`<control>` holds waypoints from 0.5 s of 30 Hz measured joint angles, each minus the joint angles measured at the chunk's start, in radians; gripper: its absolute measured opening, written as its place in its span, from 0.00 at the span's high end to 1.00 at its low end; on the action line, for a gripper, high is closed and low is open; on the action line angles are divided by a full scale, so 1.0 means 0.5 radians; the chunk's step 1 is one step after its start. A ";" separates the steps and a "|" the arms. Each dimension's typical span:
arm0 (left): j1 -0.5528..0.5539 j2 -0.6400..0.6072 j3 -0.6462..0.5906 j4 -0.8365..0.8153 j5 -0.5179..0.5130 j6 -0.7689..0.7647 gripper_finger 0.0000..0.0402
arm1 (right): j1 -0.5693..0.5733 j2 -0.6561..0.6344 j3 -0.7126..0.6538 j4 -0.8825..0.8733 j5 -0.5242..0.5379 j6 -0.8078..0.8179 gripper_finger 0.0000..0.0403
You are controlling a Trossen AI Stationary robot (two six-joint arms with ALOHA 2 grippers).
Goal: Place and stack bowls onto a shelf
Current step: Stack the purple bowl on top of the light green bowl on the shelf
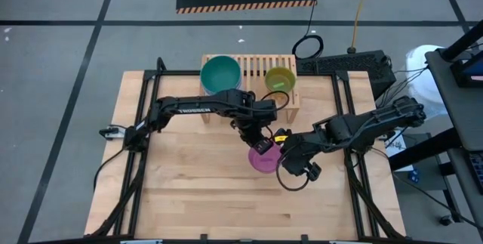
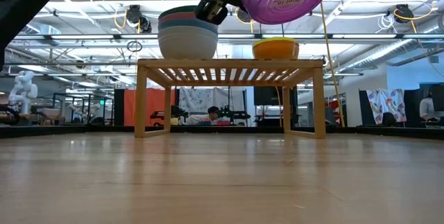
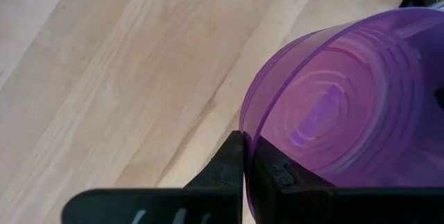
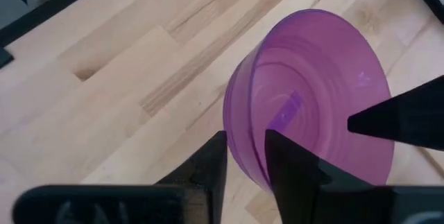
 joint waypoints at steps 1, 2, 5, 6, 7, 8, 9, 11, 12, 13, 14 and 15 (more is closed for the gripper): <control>0.000 0.000 0.000 0.000 0.000 0.004 0.99 | -0.006 0.008 0.000 0.000 -0.001 -0.001 0.79; 0.000 0.000 0.000 -0.002 0.000 0.006 0.99 | -0.010 0.014 0.001 -0.001 -0.002 -0.008 0.82; 0.001 0.000 0.000 -0.005 -0.002 0.007 0.99 | -0.015 0.032 0.001 -0.007 -0.011 -0.015 0.93; 0.001 0.000 0.000 -0.005 -0.002 0.012 0.99 | -0.020 0.040 0.001 -0.011 -0.021 -0.026 0.96; 0.000 0.000 0.000 -0.006 -0.004 0.024 0.99 | -0.023 0.047 0.001 -0.014 -0.030 -0.045 0.98; 0.000 0.000 0.000 -0.009 -0.008 0.033 0.99 | -0.022 0.051 0.001 -0.022 -0.030 -0.052 0.98; 0.000 0.000 0.000 -0.009 -0.010 0.033 0.99 | -0.022 0.053 0.001 -0.024 -0.031 -0.052 0.98; 0.000 0.000 0.000 -0.003 -0.007 0.042 0.99 | -0.026 0.051 0.001 -0.025 -0.069 -0.069 0.99; 0.000 0.000 0.000 -0.002 -0.006 0.061 0.99 | -0.027 0.050 0.002 -0.024 -0.092 -0.086 0.99; 0.000 0.000 0.000 -0.001 -0.005 0.088 0.99 | -0.028 0.049 0.002 -0.024 -0.107 -0.101 0.99; 0.000 0.000 0.000 0.002 -0.006 0.127 0.99 | -0.028 0.046 0.002 -0.028 -0.110 -0.104 0.99; 0.000 0.000 0.000 0.006 -0.006 0.163 0.98 | -0.028 0.046 0.002 -0.029 -0.112 -0.104 1.00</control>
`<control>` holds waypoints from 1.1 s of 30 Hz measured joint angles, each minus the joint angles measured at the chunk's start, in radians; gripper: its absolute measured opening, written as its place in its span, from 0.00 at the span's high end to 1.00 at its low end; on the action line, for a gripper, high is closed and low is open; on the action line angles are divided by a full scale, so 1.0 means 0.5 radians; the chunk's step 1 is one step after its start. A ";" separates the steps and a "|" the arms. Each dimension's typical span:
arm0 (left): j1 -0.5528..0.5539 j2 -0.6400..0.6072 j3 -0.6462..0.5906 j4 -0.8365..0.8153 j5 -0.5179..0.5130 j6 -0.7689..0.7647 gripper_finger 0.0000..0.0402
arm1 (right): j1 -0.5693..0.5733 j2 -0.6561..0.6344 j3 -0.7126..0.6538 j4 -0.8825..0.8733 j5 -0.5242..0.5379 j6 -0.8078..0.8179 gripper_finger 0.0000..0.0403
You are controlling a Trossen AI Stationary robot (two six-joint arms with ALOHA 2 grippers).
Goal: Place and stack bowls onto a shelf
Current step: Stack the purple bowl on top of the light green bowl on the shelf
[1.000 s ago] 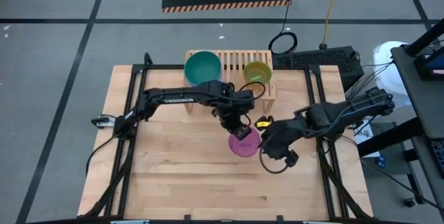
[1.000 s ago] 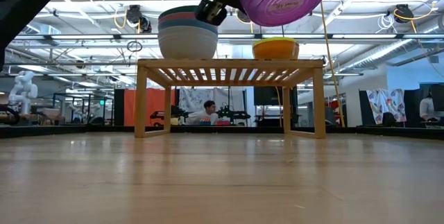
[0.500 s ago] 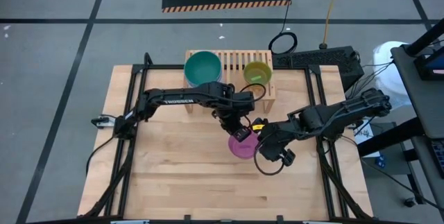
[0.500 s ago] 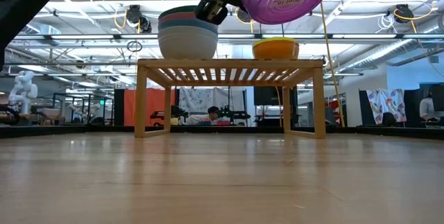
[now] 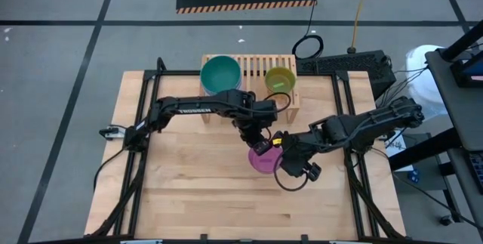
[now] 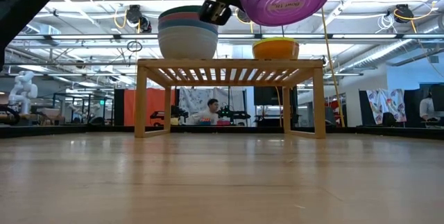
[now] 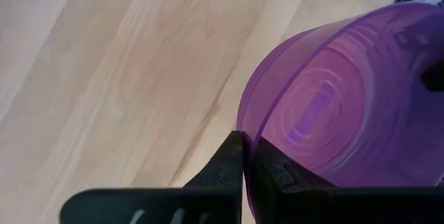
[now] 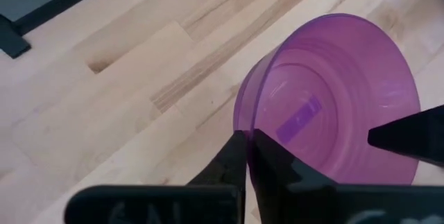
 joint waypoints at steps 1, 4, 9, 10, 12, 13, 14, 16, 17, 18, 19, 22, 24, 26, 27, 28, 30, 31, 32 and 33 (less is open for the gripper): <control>0.000 0.000 0.000 0.005 0.001 0.033 0.98 | 0.000 -0.001 0.000 0.000 0.000 0.000 1.00; 0.001 -0.002 0.001 0.025 -0.002 0.123 0.95 | -0.008 -0.001 0.000 -0.005 -0.004 0.005 1.00; -0.003 -0.014 0.001 0.072 -0.041 0.364 0.92 | -0.009 -0.002 -0.001 -0.012 -0.008 0.007 1.00; -0.004 -0.014 0.001 0.083 -0.042 0.385 0.92 | -0.009 -0.002 -0.001 -0.013 -0.011 0.008 1.00; -0.002 -0.014 0.001 0.101 -0.047 0.393 0.92 | -0.009 -0.002 -0.001 -0.018 -0.011 0.023 1.00; -0.002 -0.014 0.001 0.103 -0.047 0.393 0.92 | -0.009 -0.002 -0.001 -0.017 -0.011 0.036 1.00; -0.001 -0.014 0.001 0.099 -0.047 0.395 0.92 | -0.009 -0.002 -0.001 -0.016 -0.011 0.046 1.00; 0.010 -0.014 0.001 0.097 -0.045 0.392 0.92 | -0.009 -0.003 -0.001 -0.017 -0.010 0.058 1.00; 0.013 -0.014 0.001 0.099 -0.042 0.387 0.92 | -0.008 -0.003 -0.001 -0.018 -0.007 0.059 1.00; 0.018 -0.014 0.001 0.103 -0.040 0.382 0.92 | -0.009 -0.003 -0.001 -0.018 -0.002 0.059 1.00; 0.020 -0.014 0.001 0.104 -0.040 0.368 0.92 | -0.009 -0.008 -0.001 -0.019 -0.001 0.060 1.00; 0.016 -0.014 0.002 0.108 -0.038 0.402 0.92 | -0.009 -0.032 -0.002 -0.018 -0.002 0.060 1.00; 0.012 -0.014 0.002 0.109 -0.036 0.549 0.92 | -0.008 -0.043 -0.002 -0.016 -0.002 0.060 1.00; 0.010 -0.014 0.002 0.117 -0.044 0.751 0.92 | -0.009 -0.049 -0.002 -0.015 -0.003 0.060 1.00; 0.009 -0.014 0.002 0.125 -0.051 0.841 0.92 | -0.009 -0.050 -0.002 -0.015 -0.004 0.062 1.00; 0.008 -0.014 0.002 0.133 -0.054 0.897 0.92 | -0.009 -0.051 -0.002 -0.015 -0.004 0.063 1.00; 0.008 -0.014 0.002 0.165 -0.054 0.912 0.92 | -0.008 -0.052 -0.002 -0.016 -0.008 0.063 1.00; 0.008 -0.014 0.002 0.191 -0.054 0.915 0.92 | -0.008 -0.052 -0.002 -0.016 -0.014 0.064 1.00; 0.008 -0.014 0.002 0.217 -0.054 0.932 0.92 | -0.008 -0.052 -0.002 -0.016 -0.032 0.064 1.00; 0.008 -0.014 0.002 0.233 -0.054 0.962 0.92 | -0.009 -0.052 -0.002 -0.017 -0.052 0.065 1.00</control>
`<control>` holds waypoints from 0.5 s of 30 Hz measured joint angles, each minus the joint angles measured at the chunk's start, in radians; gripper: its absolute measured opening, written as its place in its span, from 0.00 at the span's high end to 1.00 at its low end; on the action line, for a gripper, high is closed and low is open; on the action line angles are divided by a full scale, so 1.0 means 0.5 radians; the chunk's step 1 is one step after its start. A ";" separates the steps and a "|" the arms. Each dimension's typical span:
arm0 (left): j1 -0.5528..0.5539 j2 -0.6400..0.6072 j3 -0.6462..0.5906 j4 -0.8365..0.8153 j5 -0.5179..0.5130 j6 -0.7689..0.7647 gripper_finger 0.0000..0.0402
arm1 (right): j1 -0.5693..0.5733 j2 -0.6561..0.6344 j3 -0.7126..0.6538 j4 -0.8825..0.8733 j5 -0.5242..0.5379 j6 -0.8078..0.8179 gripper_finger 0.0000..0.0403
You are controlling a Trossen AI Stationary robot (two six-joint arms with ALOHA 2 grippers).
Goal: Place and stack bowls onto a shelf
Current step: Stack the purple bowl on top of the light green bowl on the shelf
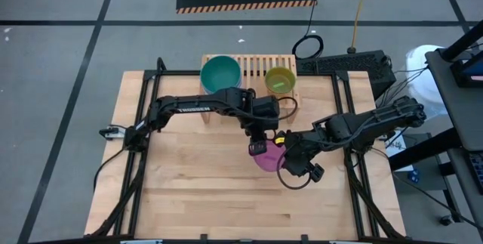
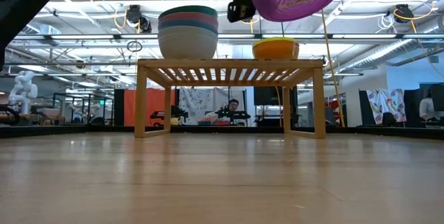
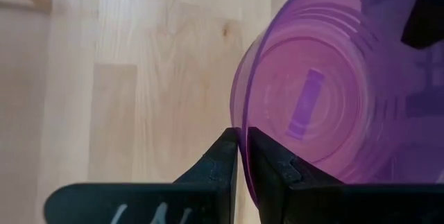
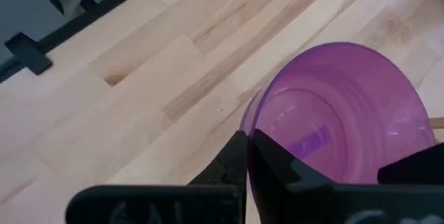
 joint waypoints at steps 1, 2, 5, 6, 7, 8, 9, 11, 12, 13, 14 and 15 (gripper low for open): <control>0.000 0.000 0.000 0.009 0.000 0.036 0.92 | 0.000 0.000 0.000 0.000 -0.004 0.000 1.00; -0.002 0.000 0.000 0.017 0.002 0.063 0.92 | 0.000 0.000 0.000 0.000 -0.004 0.002 1.00; -0.004 0.000 0.000 0.027 0.006 0.087 0.92 | 0.000 0.000 0.000 0.000 -0.009 0.049 1.00; -0.003 0.000 0.000 0.027 0.010 0.087 0.92 | 0.000 0.000 0.000 -0.002 -0.010 0.061 1.00; 0.000 0.000 0.000 0.027 0.015 0.086 0.92 | 0.000 0.000 0.000 -0.009 -0.011 0.063 1.00; 0.002 0.000 0.000 0.027 0.015 0.093 0.92 | 0.000 0.000 0.000 -0.016 -0.014 0.063 1.00; 0.002 -0.009 0.000 0.027 0.015 0.125 0.92 | -0.001 0.000 0.000 -0.020 -0.033 0.063 1.00; 0.000 -0.020 -0.001 0.037 0.013 0.174 0.92 | -0.002 0.000 0.001 -0.016 -0.049 0.064 1.00; -0.001 -0.034 -0.001 0.051 0.012 0.176 0.92 | -0.002 -0.001 0.002 -0.017 -0.052 0.064 1.00; -0.001 -0.057 -0.002 0.061 0.006 0.176 0.92 | -0.001 -0.001 0.002 -0.019 -0.052 0.063 1.00; -0.001 -0.069 -0.002 0.078 -0.009 0.178 0.92 | -0.001 -0.001 0.002 -0.019 -0.051 0.063 1.00; -0.001 -0.084 -0.002 0.104 -0.026 0.190 0.92 | -0.001 -0.001 0.002 -0.019 -0.051 0.063 1.00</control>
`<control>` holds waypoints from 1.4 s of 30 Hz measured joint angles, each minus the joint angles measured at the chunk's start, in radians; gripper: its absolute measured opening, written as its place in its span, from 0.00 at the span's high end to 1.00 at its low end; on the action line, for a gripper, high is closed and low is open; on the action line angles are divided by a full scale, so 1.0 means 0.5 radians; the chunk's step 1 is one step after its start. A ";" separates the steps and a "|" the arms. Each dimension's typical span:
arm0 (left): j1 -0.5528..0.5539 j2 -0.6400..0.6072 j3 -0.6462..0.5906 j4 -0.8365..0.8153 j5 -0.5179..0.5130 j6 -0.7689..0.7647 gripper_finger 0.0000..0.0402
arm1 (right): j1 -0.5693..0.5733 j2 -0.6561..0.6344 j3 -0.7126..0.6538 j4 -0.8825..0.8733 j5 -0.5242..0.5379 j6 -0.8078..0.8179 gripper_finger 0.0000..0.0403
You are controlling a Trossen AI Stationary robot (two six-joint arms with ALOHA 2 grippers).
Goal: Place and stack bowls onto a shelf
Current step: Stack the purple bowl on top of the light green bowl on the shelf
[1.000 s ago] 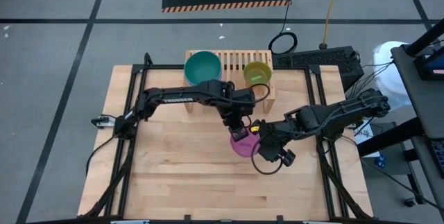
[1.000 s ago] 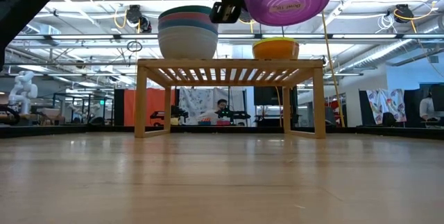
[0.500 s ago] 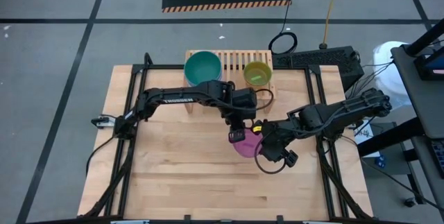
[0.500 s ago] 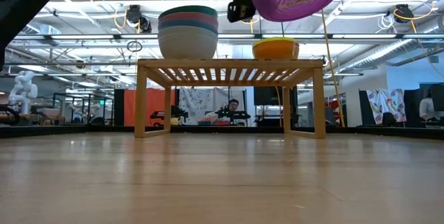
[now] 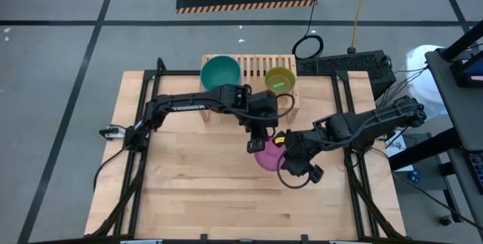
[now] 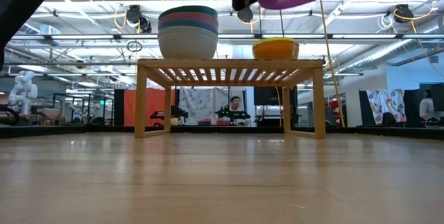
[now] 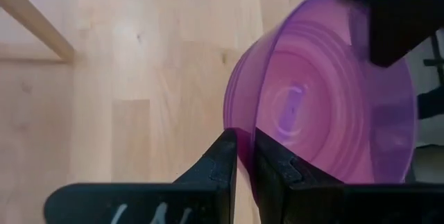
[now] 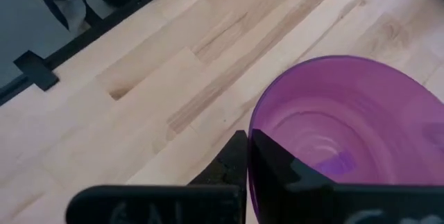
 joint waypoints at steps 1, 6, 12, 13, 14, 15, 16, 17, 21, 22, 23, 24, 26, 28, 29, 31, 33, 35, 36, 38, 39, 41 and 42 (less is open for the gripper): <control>0.001 -0.017 0.000 0.007 -0.021 0.008 0.92 | -0.001 0.000 0.001 0.002 0.002 0.000 1.00; 0.001 -0.026 0.000 0.000 -0.041 0.004 0.92 | -0.002 -0.001 0.000 -0.019 0.003 0.015 1.00; 0.000 -0.026 0.000 -0.022 0.003 -0.020 0.92 | -0.002 0.000 0.000 -0.018 -0.001 0.020 1.00; 0.000 -0.026 0.000 -0.023 0.005 -0.031 0.92 | -0.002 0.000 0.000 -0.017 -0.001 0.020 1.00; 0.000 -0.026 0.000 -0.023 0.006 -0.037 0.92 | -0.002 0.000 0.000 -0.016 -0.002 0.019 1.00; 0.000 -0.026 0.000 -0.024 0.009 -0.049 0.92 | -0.002 0.000 0.000 -0.017 -0.002 0.015 1.00; 0.000 -0.026 0.000 -0.028 0.010 -0.054 0.92 | -0.002 0.000 0.000 -0.018 -0.003 0.011 1.00; 0.000 -0.026 0.000 -0.030 0.010 -0.067 0.92 | -0.002 0.000 0.000 -0.018 -0.002 0.005 1.00; -0.002 -0.026 0.000 -0.028 0.012 -0.117 0.92 | -0.009 0.000 0.000 -0.020 -0.005 0.002 1.00; -0.006 -0.026 0.000 -0.029 0.010 -0.089 0.92 | -0.011 0.000 0.000 -0.020 -0.005 0.003 1.00; -0.009 -0.026 0.000 -0.029 0.001 -0.047 0.91 | -0.013 0.000 0.000 -0.020 -0.005 0.005 1.00; -0.015 -0.026 0.000 -0.026 -0.011 -0.017 0.90 | -0.017 0.000 0.000 -0.025 -0.005 0.008 1.00; -0.026 -0.026 0.000 -0.014 -0.013 0.013 0.87 | -0.026 0.000 0.000 -0.034 -0.017 0.008 1.00; -0.042 -0.026 0.000 -0.003 -0.013 0.026 0.84 | -0.027 0.001 -0.002 -0.038 -0.022 0.008 1.00; -0.049 -0.020 0.001 -0.002 -0.013 0.038 0.83 | -0.029 0.001 -0.003 -0.044 -0.025 0.003 1.00; -0.060 -0.012 0.003 -0.004 -0.015 0.092 0.80 | -0.034 0.002 -0.004 -0.049 -0.037 -0.011 1.00; -0.062 -0.010 0.003 -0.002 -0.034 0.110 0.77 | -0.035 0.003 -0.004 -0.067 -0.036 -0.009 1.00; -0.058 -0.010 0.003 0.005 -0.041 0.110 0.77 | -0.036 0.003 -0.004 -0.085 -0.046 0.008 1.00; -0.052 -0.015 0.003 0.005 -0.040 0.109 0.77 | -0.036 0.003 -0.004 -0.088 -0.051 0.014 1.00; -0.039 -0.035 0.003 0.005 -0.040 0.096 0.77 | -0.037 0.003 -0.004 -0.085 -0.046 0.019 1.00; -0.034 -0.048 0.003 0.005 -0.040 0.090 0.77 | -0.037 0.003 -0.004 -0.080 -0.039 0.018 1.00; -0.031 -0.079 0.003 0.001 -0.041 0.089 0.77 | -0.042 0.003 -0.004 -0.072 -0.033 0.012 1.00; -0.032 -0.086 0.004 -0.003 -0.041 0.077 0.77 | -0.043 0.000 -0.004 -0.082 -0.041 0.007 1.00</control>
